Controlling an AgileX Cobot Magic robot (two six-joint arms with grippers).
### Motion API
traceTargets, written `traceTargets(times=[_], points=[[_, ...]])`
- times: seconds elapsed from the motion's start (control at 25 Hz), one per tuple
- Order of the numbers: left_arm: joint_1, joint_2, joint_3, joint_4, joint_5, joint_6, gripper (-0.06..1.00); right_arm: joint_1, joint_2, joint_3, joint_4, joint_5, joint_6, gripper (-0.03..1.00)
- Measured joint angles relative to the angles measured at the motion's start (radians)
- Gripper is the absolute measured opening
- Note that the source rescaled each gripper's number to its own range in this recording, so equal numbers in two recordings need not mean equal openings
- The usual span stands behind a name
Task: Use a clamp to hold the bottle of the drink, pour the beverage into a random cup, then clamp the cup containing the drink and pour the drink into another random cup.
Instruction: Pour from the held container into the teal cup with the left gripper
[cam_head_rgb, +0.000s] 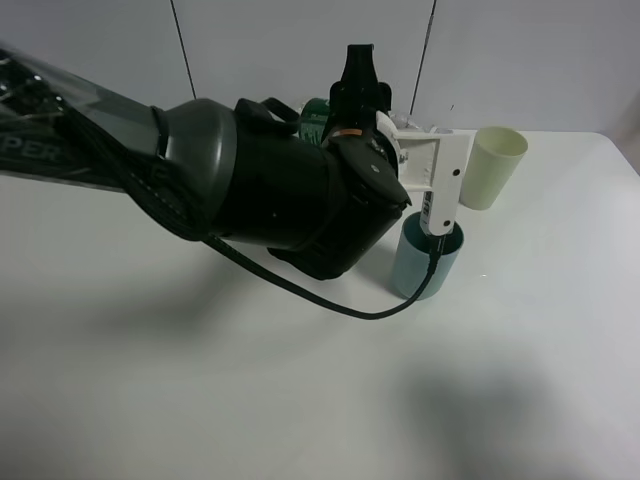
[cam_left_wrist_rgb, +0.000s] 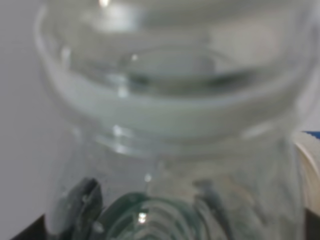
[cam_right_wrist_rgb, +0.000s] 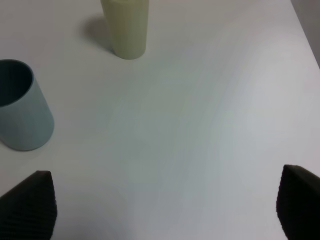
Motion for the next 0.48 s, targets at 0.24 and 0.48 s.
traceTargets(times=[0.24, 0.48], points=[[0.000, 0.012, 0.000, 0.020, 0.000, 0.017, 0.02, 0.000, 0.000, 0.000, 0.000, 0.000, 0.000, 0.60], [0.004, 0.012, 0.000, 0.046, 0.000, 0.017, 0.02, 0.000, 0.000, 0.000, 0.000, 0.000, 0.000, 0.60]])
